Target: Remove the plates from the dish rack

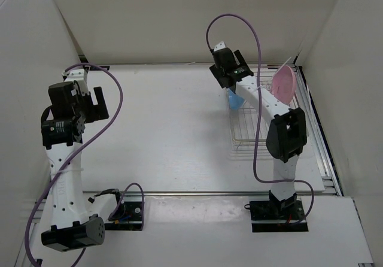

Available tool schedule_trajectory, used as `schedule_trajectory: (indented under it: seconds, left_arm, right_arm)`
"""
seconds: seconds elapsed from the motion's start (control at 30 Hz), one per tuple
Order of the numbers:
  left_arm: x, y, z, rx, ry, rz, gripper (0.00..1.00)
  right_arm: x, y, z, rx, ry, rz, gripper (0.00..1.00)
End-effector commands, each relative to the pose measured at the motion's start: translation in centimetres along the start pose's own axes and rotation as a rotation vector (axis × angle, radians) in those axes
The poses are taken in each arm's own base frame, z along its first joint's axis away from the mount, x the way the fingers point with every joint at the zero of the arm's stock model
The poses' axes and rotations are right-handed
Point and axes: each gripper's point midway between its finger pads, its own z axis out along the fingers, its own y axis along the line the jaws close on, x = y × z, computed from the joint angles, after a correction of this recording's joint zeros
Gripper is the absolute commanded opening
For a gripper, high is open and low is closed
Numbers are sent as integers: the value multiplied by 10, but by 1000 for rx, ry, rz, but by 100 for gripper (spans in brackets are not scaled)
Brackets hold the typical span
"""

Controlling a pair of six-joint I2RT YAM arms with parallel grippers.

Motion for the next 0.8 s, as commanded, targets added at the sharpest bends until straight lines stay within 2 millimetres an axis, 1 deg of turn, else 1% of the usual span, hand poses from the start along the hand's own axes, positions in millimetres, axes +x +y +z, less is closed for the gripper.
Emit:
schedule_trajectory:
  seconds: [0.0, 0.03, 0.07, 0.1, 0.17, 0.2, 0.27, 0.3, 0.33, 0.4, 0.43, 0.47, 0.5, 0.53, 0.57, 0.63, 0.73, 0.77]
  left_arm:
    - [-3, 4, -4, -22, -27, -1, 100]
    - [-5, 4, -4, -22, -37, -2, 100]
    - [-2, 4, -4, -22, -35, -2, 100]
    - [-2, 3, -4, -13, -35, -1, 100]
    - [-2, 3, -4, -12, -35, -1, 100]
    - [-1, 3, -2, -12, -34, -1, 100]
    - [-1, 3, -2, -12, -34, -1, 100]
    - [-1, 3, -2, -12, -34, -1, 100]
    - [2, 3, 0, -12, -25, -1, 100]
    - [2, 3, -3, -13, -34, 8, 100]
    - [2, 3, -3, -13, -34, 8, 100]
    - [2, 3, -3, -13, -34, 8, 100]
    - [-3, 5, -5, -22, -46, 7, 100]
    - [-3, 5, -5, -22, -46, 7, 100]
    - [-3, 5, -5, -22, -46, 7, 100]
    - [-3, 5, -5, -22, -46, 7, 100]
    - [-5, 3, -5, -13, -55, 7, 100]
    - [-2, 3, -3, -13, -46, 7, 100]
  right_arm:
    - [-15, -38, -7, 130, -35, 53, 88]
    - [-11, -36, -5, 127, -27, 47, 88]
    - [-11, -45, -7, 138, -27, 50, 88]
    - [-11, -45, -7, 138, -27, 50, 88]
    - [-3, -47, -3, 140, -7, 44, 84]
    - [-1, -51, -2, 146, -2, 48, 78]
    - [3, -48, 0, 143, 7, 40, 72]
    - [6, -46, 1, 141, 15, 34, 58]
    - [10, -47, 6, 144, 28, 33, 56]
    - [11, -47, 6, 144, 27, 42, 54]
    - [15, -44, 9, 139, 42, 30, 50]
    - [15, -44, 9, 139, 42, 30, 50]
    - [18, -42, 12, 145, 53, 23, 48]
    - [18, -42, 12, 145, 54, 23, 43]
    - [15, -46, 10, 156, 49, 21, 43]
    - [18, -47, 12, 177, 64, 15, 43]
    - [13, -56, 8, 210, 62, 9, 43]
    - [13, -56, 8, 210, 62, 9, 42]
